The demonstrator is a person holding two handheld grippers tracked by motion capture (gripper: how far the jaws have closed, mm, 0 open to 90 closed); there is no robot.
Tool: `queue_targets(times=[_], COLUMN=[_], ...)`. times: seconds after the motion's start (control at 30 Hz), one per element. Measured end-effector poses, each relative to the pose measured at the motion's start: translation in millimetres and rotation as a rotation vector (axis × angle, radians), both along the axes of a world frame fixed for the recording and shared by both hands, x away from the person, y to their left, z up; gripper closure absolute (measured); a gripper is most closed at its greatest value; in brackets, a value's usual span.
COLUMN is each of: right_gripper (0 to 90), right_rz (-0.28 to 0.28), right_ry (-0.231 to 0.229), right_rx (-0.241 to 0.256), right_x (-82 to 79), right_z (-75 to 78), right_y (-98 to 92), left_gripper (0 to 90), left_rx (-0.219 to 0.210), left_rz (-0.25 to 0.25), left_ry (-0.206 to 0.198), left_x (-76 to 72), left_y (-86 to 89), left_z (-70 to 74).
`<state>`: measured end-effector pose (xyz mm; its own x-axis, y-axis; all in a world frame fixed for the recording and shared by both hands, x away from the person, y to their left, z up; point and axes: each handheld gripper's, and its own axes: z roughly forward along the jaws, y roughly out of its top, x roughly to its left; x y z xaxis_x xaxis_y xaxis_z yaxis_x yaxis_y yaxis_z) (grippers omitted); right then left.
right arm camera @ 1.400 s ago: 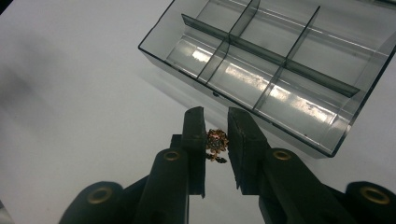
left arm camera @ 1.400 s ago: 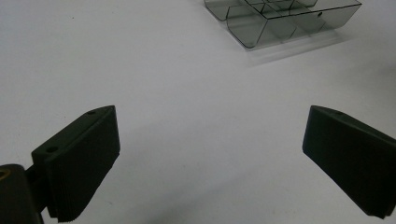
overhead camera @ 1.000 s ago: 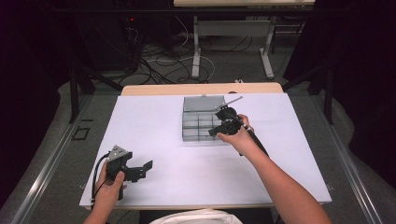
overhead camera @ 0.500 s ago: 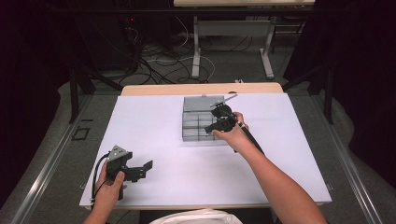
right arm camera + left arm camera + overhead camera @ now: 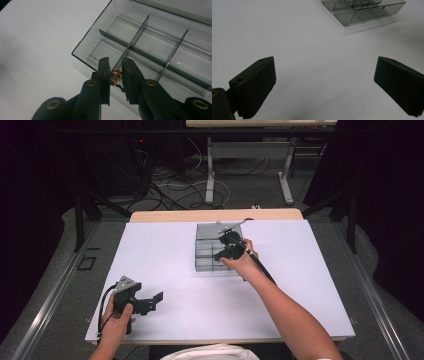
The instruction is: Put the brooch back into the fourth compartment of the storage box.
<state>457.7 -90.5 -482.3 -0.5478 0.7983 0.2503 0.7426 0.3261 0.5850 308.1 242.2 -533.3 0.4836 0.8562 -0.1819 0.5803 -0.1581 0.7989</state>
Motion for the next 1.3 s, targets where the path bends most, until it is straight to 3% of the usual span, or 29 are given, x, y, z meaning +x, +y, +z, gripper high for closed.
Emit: queue_targets(times=[0.27,0.37,0.47,0.5,0.53,0.67,1.3], right_gripper=[77.9,77.9,77.8,77.8,77.9,77.8,77.9], right_rz=[0.008,-0.003,0.006,0.02,0.008,0.003,0.005], right_ry=[-0.011,0.005,-0.018,0.004,-0.006,-0.022,-0.021], right_rx=[0.014,0.01,0.015,-0.003,0.02,0.022,0.033], right_x=[4.5,4.8,6.2,6.6,6.8,7.7,13.5], right_z=[-4.3,-4.6,-7.3,-5.5,-7.1,-8.8,-20.6], right_y=[9.4,13.2,15.2,15.3,16.7,19.9,32.0], left_gripper=[4.3,4.3,4.3,4.3,4.3,4.3,4.3], left_rx=[0.001,-0.001,0.0,0.0,0.0,-0.001,-0.003], left_rz=[0.001,0.001,0.0,0.001,0.001,0.005,0.005], left_ry=[-0.003,-0.004,-0.004,-0.004,-0.005,-0.012,-0.013], left_x=[-0.2,-0.2,-0.5,-0.5,-0.5,-0.5,-0.3], left_y=[0.2,0.4,0.8,0.8,0.9,0.7,0.7], left_z=[0.2,0.0,0.2,0.2,0.3,0.1,0.0])
